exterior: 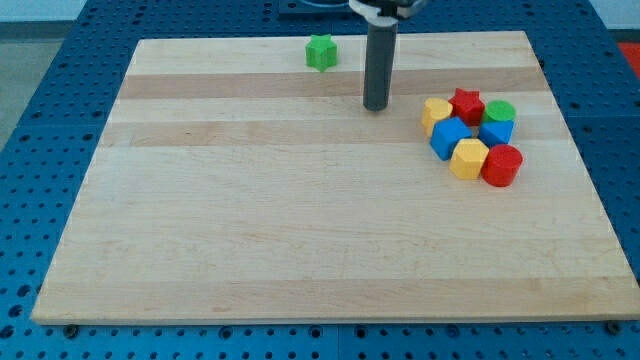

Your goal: Push the green circle into the yellow heart

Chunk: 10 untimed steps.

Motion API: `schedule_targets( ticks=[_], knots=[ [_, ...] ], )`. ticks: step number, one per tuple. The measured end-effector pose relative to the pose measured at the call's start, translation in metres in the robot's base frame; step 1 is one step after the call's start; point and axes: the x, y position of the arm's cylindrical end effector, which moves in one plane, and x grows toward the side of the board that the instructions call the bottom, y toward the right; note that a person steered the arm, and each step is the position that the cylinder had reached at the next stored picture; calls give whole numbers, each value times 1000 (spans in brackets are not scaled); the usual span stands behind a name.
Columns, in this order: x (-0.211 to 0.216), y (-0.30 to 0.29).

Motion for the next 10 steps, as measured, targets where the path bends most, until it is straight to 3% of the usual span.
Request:
schedule_targets(
  ticks=[2,5,6,10],
  knots=[
    [-38,46],
    [-37,178],
    [-19,204],
    [63,191]
  ],
)
